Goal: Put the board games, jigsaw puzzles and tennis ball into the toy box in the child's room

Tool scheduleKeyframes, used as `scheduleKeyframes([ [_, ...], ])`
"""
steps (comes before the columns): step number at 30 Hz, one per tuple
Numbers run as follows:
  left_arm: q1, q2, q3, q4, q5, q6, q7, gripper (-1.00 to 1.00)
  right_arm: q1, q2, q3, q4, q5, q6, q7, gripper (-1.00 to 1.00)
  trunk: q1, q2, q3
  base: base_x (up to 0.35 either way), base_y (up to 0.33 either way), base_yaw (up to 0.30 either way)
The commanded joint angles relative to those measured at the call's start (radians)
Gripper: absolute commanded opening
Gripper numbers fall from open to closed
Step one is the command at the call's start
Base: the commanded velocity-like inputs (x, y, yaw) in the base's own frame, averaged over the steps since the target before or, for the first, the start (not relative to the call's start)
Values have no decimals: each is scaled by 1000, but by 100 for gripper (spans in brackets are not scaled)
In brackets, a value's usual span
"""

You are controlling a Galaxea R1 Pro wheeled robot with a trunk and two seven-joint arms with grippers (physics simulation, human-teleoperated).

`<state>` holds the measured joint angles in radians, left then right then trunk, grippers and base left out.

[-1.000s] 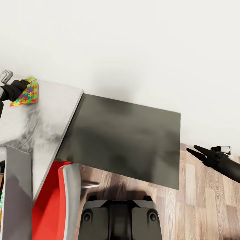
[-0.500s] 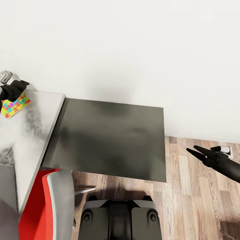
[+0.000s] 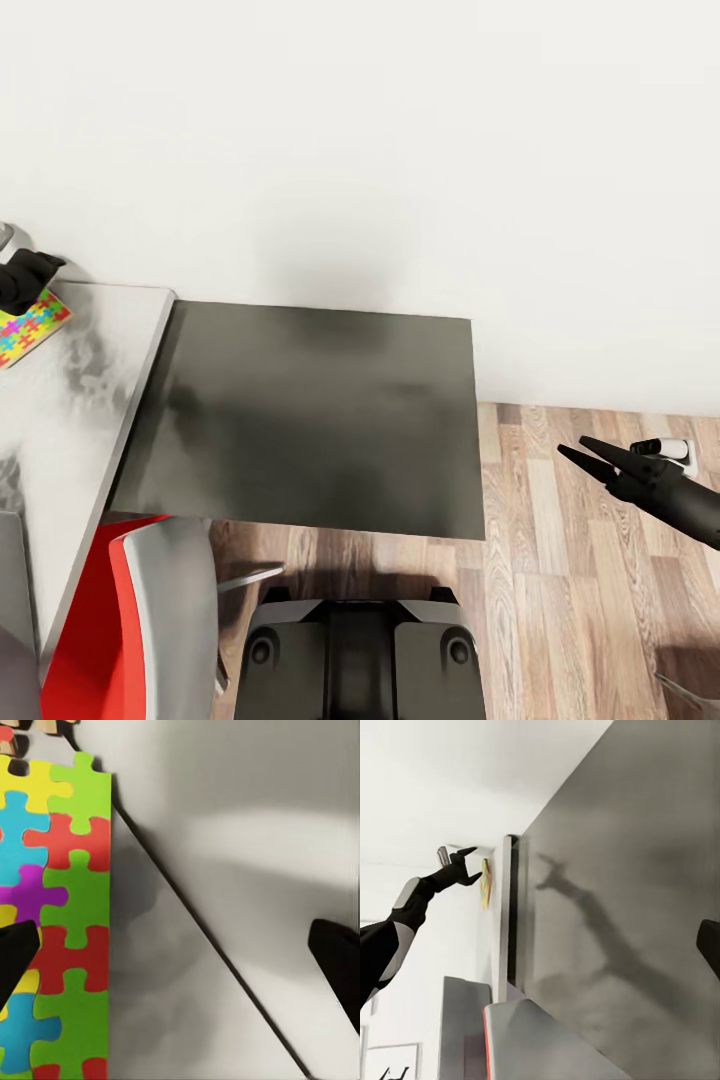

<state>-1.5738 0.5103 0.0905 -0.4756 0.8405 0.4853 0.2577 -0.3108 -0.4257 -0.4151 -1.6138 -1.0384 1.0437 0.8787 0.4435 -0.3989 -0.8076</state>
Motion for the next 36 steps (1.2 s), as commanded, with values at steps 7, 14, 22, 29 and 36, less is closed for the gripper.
scheduleKeyframes([
  [7,1,-42,24,-2,55,-1,6,100,-1,2,0,0,4,3,5,100,7,-1,-1,0,0,-13],
  [14,3,-28,33,-3,62,0,3,100,-1,5,5,-1,4,3,5,100,7,-1,-1,0,0,-4],
  [22,7,-14,36,-8,73,13,1,100,-1,11,11,-1,4,3,5,100,7,-1,-1,0,0,-1],
  [29,11,-6,36,-12,101,32,0,100,-1,12,13,-1,4,3,5,100,7,-1,-1,0,0,0],
  [36,12,-4,35,-13,110,37,0,100,-1,13,14,-1,4,3,5,100,7,-1,-1,0,0,0],
])
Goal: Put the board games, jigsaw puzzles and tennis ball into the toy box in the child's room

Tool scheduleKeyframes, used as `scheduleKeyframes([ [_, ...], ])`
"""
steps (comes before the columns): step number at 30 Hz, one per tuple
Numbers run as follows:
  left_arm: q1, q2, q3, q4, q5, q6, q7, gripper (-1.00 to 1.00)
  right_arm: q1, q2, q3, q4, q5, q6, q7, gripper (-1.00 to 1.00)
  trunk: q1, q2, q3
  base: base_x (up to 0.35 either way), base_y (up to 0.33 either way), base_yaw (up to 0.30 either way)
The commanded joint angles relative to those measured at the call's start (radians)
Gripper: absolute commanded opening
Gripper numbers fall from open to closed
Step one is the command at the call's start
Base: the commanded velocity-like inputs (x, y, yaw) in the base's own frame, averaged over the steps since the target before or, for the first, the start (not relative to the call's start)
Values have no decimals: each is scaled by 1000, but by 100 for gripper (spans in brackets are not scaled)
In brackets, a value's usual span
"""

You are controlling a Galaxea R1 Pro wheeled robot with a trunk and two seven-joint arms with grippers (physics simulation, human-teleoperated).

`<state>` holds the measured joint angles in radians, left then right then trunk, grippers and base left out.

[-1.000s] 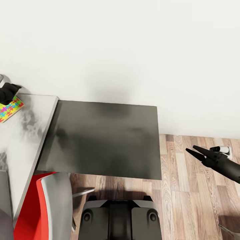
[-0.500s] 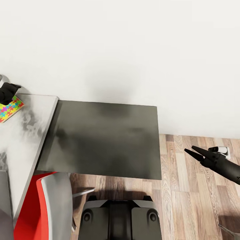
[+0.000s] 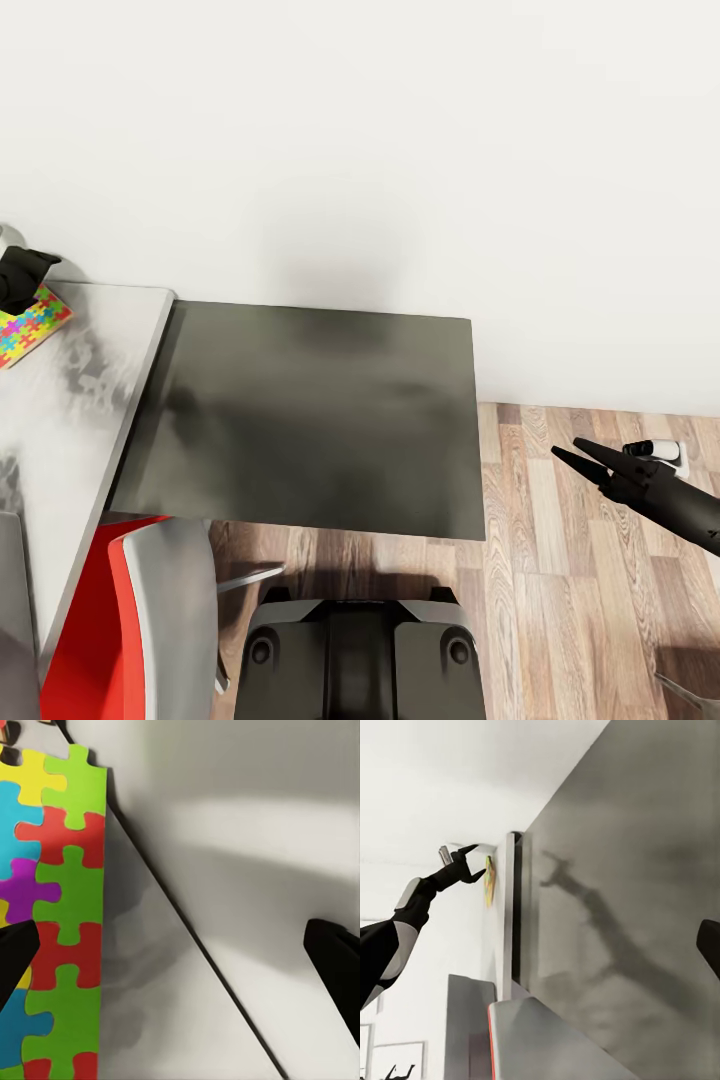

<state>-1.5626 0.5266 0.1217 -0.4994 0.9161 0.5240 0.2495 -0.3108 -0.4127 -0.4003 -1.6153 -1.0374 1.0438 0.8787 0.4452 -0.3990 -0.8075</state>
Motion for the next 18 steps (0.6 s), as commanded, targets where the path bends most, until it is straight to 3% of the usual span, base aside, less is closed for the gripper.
scheduleKeyframes([
  [1,1,-20,4,11,34,-2,8,100,-1,0,-1,0,4,3,5,100,5,-1,-1,0,0,0],
  [7,1,-19,5,9,39,1,8,100,-1,0,0,0,4,3,5,100,5,-1,-1,0,0,51],
  [18,1,-19,5,4,69,17,9,100,-1,0,0,0,4,3,5,100,5,-1,2,0,0,156],
])
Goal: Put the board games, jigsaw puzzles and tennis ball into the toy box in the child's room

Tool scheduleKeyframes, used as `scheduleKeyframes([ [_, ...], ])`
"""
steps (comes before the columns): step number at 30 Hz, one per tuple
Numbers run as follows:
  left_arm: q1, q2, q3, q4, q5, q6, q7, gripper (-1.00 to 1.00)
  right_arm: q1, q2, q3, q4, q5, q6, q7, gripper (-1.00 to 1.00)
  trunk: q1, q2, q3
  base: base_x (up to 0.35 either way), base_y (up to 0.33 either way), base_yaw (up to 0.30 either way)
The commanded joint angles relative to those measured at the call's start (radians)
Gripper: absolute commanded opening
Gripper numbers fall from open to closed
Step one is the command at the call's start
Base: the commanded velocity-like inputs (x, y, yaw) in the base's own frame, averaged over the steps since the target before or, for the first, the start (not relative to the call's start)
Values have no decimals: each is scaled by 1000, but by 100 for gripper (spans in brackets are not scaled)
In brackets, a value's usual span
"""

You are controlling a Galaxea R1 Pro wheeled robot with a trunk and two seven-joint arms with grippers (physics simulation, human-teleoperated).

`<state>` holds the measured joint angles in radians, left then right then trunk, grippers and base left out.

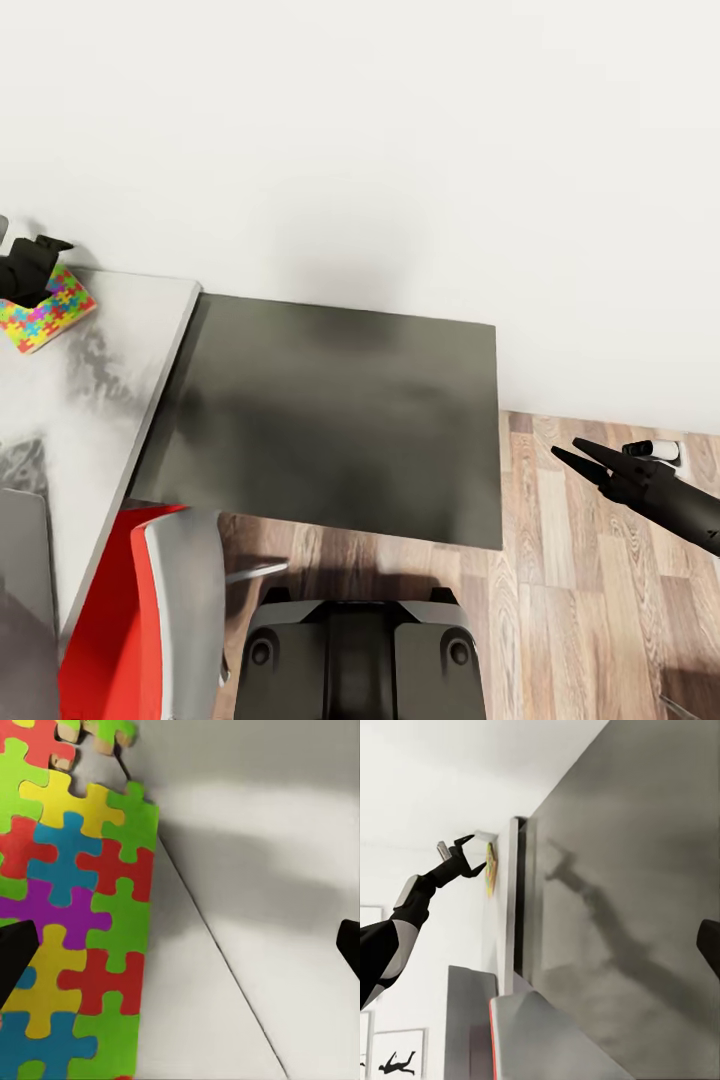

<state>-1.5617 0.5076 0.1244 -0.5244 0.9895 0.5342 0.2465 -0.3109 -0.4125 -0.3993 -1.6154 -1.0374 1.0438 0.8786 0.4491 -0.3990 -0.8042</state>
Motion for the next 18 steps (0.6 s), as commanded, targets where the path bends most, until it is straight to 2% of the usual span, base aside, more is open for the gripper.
scheduleKeyframes([
  [1,0,0,2,29,-5,7,12,100,-1,0,-1,0,3,3,5,100,1,-1,-1,0,0,87],
  [18,-3,-3,1,27,8,13,11,100,-1,0,-1,0,3,3,5,100,1,-1,0,0,0,22],
])
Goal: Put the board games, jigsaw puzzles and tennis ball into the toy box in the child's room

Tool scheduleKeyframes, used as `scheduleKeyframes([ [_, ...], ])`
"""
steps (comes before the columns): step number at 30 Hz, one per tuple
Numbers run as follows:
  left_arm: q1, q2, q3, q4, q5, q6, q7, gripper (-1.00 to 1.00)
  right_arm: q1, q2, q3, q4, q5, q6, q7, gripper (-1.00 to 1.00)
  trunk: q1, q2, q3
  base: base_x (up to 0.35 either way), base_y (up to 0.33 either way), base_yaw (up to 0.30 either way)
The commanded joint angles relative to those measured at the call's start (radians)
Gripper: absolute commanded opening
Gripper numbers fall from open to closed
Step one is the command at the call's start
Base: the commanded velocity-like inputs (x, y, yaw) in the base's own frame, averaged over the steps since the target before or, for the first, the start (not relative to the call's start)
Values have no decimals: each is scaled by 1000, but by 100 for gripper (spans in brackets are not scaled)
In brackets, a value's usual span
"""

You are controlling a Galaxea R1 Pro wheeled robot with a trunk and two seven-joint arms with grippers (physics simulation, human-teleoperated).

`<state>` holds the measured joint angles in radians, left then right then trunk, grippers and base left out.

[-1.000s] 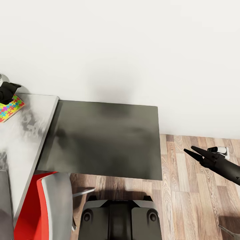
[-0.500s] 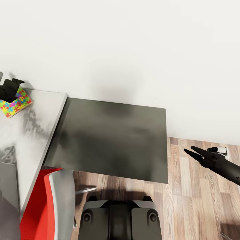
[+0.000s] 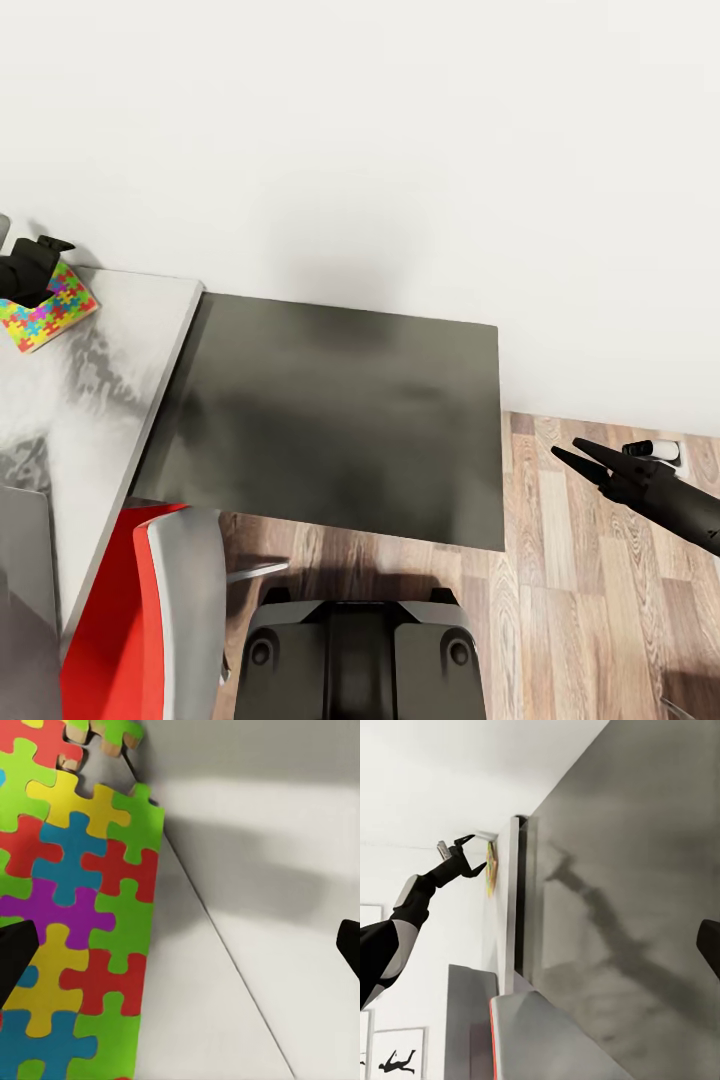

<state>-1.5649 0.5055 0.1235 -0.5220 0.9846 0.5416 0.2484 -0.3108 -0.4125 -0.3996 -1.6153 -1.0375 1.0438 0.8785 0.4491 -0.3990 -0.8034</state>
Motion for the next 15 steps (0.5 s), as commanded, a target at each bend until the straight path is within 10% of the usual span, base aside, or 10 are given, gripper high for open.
scheduleKeyframes([
  [1,0,-1,2,25,13,5,10,100,-1,0,-1,0,4,3,5,100,1,-1,-1,0,0,4],
  [15,-8,-6,7,-46,32,45,11,100,-1,2,1,0,4,3,5,100,1,-1,-1,0,0,1],
])
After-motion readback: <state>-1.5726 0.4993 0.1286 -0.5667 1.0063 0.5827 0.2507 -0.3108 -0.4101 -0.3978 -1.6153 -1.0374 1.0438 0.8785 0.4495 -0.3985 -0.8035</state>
